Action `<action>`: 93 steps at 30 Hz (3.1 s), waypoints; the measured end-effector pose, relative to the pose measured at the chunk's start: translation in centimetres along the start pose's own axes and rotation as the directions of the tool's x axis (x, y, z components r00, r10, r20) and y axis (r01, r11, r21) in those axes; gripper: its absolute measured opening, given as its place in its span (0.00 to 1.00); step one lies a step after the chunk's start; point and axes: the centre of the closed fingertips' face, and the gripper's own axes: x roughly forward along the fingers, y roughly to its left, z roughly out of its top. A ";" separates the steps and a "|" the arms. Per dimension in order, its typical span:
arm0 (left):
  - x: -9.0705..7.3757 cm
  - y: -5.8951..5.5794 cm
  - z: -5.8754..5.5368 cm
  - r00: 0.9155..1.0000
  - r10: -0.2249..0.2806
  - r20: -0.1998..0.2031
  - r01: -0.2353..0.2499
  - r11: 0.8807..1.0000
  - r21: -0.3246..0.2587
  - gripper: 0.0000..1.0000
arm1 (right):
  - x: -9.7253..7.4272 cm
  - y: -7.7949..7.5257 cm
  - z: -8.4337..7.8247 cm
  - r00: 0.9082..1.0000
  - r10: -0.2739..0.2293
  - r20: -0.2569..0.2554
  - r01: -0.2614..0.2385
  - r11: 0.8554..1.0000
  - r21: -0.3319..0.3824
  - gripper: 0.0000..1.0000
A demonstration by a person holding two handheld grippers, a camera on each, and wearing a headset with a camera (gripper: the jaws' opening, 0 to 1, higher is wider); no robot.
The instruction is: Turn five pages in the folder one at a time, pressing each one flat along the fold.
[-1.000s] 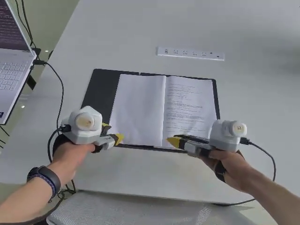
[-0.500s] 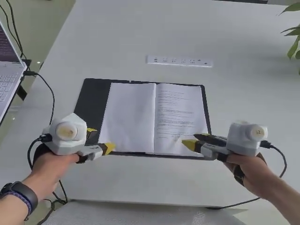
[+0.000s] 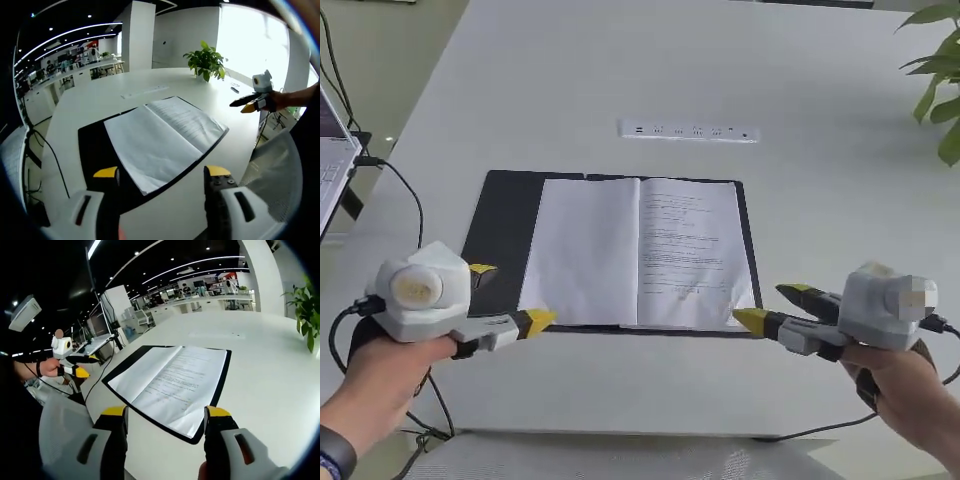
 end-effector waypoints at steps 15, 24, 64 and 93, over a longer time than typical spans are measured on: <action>-1.8 0.0 0.1 0.999 0.030 0.041 -0.029 0.999 -0.042 0.77 | -1.7 1.2 -0.4 0.999 -0.036 0.036 0.035 0.999 0.025 0.69; -1.7 -0.1 0.9 0.999 0.025 0.047 -0.023 0.999 -0.036 0.77 | -2.1 1.1 -0.4 0.997 -0.058 0.048 0.056 0.998 0.039 0.69; 12.6 -15.4 6.1 0.943 -0.333 -0.030 0.333 0.925 0.181 0.69 | -4.0 -0.6 -2.3 0.994 -0.099 0.053 0.092 0.988 0.121 0.68; 23.6 -20.9 2.9 0.916 -0.363 -0.170 0.396 0.888 0.233 0.60 | -4.1 -2.3 -3.6 0.997 -0.075 0.037 0.067 0.982 0.174 0.66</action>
